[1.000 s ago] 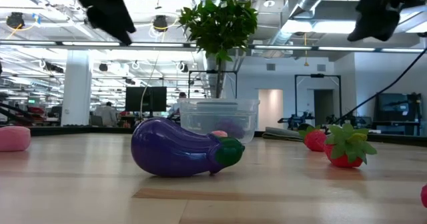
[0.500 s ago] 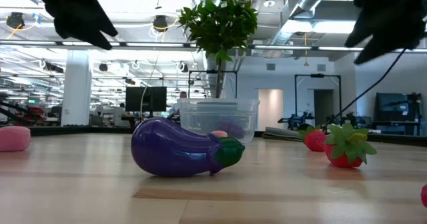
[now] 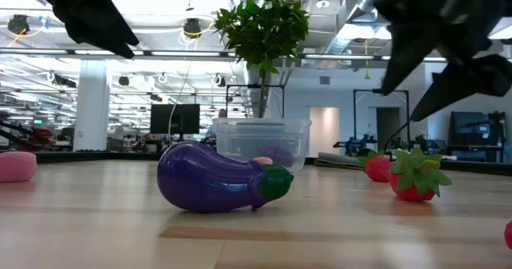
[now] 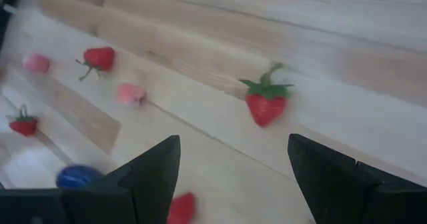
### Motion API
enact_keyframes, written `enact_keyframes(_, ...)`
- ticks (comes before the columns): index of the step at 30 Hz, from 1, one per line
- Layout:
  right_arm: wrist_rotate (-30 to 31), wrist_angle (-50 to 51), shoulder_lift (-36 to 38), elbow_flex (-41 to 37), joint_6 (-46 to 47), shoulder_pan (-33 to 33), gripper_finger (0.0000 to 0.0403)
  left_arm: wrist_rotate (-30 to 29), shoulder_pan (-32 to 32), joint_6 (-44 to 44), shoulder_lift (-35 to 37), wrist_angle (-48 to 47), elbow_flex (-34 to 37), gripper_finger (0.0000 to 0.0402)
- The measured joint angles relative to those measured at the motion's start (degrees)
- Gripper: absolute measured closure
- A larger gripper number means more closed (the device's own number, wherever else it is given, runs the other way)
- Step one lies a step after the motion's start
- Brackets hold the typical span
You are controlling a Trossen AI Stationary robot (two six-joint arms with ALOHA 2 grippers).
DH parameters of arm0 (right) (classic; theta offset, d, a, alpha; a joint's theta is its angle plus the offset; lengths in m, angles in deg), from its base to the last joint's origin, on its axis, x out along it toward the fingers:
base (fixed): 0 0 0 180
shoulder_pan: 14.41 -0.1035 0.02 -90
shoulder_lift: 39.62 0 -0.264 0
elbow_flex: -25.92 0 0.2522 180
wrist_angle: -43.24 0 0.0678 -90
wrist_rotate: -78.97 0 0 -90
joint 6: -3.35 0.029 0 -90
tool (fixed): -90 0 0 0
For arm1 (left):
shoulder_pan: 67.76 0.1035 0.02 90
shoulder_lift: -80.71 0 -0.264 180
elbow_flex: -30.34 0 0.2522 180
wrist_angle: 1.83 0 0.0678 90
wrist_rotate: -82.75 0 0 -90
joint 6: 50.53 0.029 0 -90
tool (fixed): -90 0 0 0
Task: Pick and placing Produce into tupperware
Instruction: Put the red strawberry into the transparent bin
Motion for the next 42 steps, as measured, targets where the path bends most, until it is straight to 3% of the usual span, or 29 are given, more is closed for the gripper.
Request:
enact_keyframes(13,-4.9,-0.2,-7.6,3.4,1.1,5.6,0.0104,0.2,-0.1,-2.2,1.9,-4.5,0.0,0.0107)
enact_keyframes(23,-5.7,9.5,-15.9,11.3,0.5,7.3,0.0112,0.0,-0.1,-3.4,4.2,-5.9,0.0,0.0107)
enact_keyframes(42,-9.0,6.9,-22.2,11.8,0.0,10.1,0.0112,0.2,-1.7,-4.0,4.5,-7.0,0.0,0.0107)
